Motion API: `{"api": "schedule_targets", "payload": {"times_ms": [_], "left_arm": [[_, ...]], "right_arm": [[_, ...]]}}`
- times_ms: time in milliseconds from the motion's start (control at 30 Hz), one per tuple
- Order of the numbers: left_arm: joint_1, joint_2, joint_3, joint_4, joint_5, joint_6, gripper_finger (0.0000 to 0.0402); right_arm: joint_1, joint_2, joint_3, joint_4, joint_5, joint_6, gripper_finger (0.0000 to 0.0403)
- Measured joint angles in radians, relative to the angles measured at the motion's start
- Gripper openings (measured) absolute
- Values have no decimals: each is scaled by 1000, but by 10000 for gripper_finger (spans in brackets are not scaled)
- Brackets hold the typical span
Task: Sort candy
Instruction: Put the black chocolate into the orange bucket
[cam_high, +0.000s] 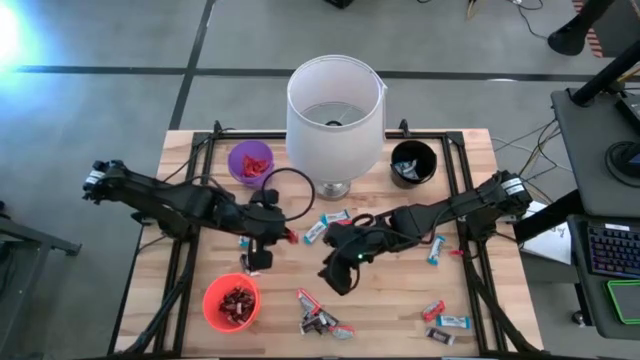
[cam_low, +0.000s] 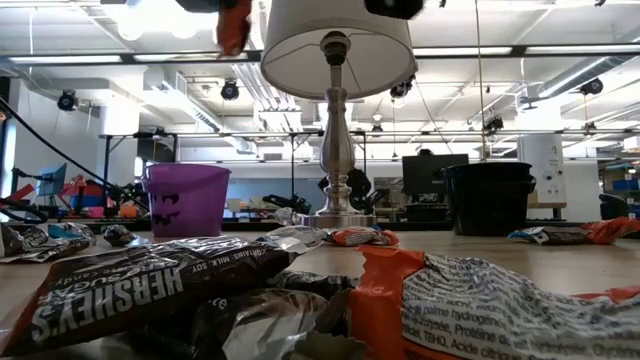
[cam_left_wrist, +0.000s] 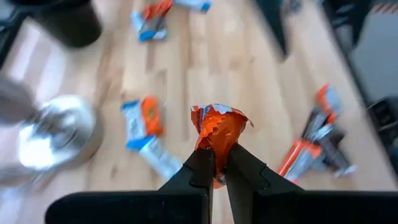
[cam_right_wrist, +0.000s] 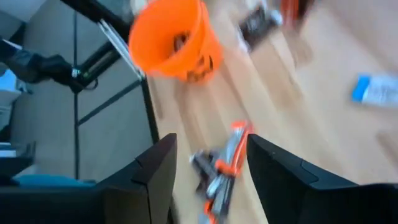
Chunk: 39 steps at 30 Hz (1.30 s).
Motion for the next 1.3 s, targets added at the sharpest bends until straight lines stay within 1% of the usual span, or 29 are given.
{"api": "schedule_targets", "payload": {"times_ms": [100, 267, 333, 400, 500, 667, 867, 1200, 1300], "left_arm": [[1, -29, 0, -108, -51, -3, 4], [23, -81, 0, -288, -103, -10, 4], [37, -98, 0, -362, -151, -17, 4], [56, -116, 0, -432, -192, -18, 4], [100, -147, 0, -491, -201, -18, 4], [190, -194, 0, -507, -186, 31, 4], [338, -222, 0, -507, -186, 130, 4], [613, -194, 0, -464, -179, 339, 4], [695, -173, 0, -446, -179, 379, 4]], "right_arm": [[3, 0, 0, -82, -36, 70, 184], [8, 0, 0, -279, -37, 125, 178], [9, 0, 0, -347, -37, 136, 178], [8, 0, 0, -395, -33, 138, 178], [8, 0, 0, -426, -30, 138, 178], [8, 0, 0, -425, -30, 138, 178], [8, 0, 0, -425, -29, 138, 178], [8, 0, 0, -423, -28, 147, 176], [8, 0, 0, -420, -28, 148, 176]]}}
